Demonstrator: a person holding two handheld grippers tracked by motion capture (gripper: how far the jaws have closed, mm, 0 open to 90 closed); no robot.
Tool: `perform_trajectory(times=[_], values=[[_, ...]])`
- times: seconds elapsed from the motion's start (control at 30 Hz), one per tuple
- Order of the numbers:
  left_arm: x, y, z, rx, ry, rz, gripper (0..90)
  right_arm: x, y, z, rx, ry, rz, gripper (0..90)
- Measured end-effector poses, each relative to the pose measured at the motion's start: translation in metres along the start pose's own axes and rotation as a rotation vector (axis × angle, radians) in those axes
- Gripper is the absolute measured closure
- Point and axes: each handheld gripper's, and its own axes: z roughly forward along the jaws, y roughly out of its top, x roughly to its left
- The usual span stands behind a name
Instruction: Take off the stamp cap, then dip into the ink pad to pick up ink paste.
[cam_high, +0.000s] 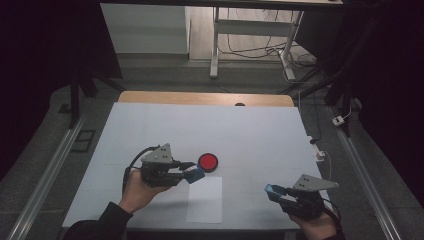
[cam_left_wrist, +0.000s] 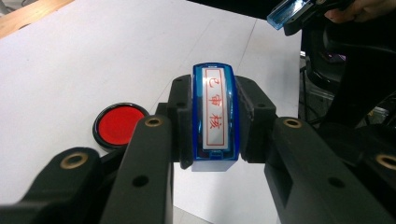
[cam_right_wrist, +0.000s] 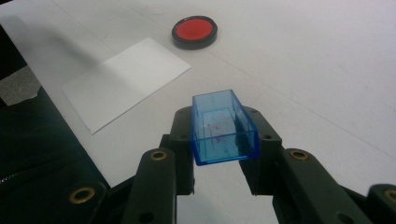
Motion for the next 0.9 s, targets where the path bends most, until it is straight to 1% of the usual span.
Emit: perform_trajectory(times=[0.1,0.13,0.17,0.23,0.27,0.43,0.53,0.7,0.8,0.9], values=[[0.001,0.0,0.0,0.002,0.002,-0.004,70.1,-0.003,-0.004,-0.003,0.005,0.0,0.025,69.1],[0.001,0.0,0.0,0.002,0.002,-0.005,70.1,-0.004,-0.005,-0.003,0.002,0.007,0.037,69.1],[0.001,0.0,0.0,0.003,0.002,-0.006,70.1,-0.005,-0.006,-0.003,0.011,0.008,0.044,69.1],[0.001,0.0,0.001,0.005,0.004,-0.01,70.1,-0.006,-0.007,-0.003,0.018,0.0,0.05,69.1],[0.001,0.0,0.001,0.005,0.006,-0.012,70.1,-0.006,-0.008,-0.002,0.018,0.003,0.052,69.1],[0.003,0.001,0.002,0.008,0.009,-0.015,70.1,-0.006,-0.009,-0.003,0.02,0.009,0.052,69.1],[0.005,0.0,0.003,0.007,0.009,-0.023,70.1,-0.006,-0.01,-0.003,0.025,0.003,0.053,69.1],[0.008,0.001,0.004,0.012,0.02,-0.023,70.1,-0.006,-0.01,-0.004,0.023,0.002,0.058,69.1],[0.012,0.002,0.005,0.015,0.029,-0.026,70.1,-0.006,-0.01,-0.004,0.024,0.001,0.06,69.1],[0.018,0.002,0.008,0.018,0.026,-0.04,70.1,-0.006,-0.01,-0.005,0.021,-0.001,0.061,69.1]])
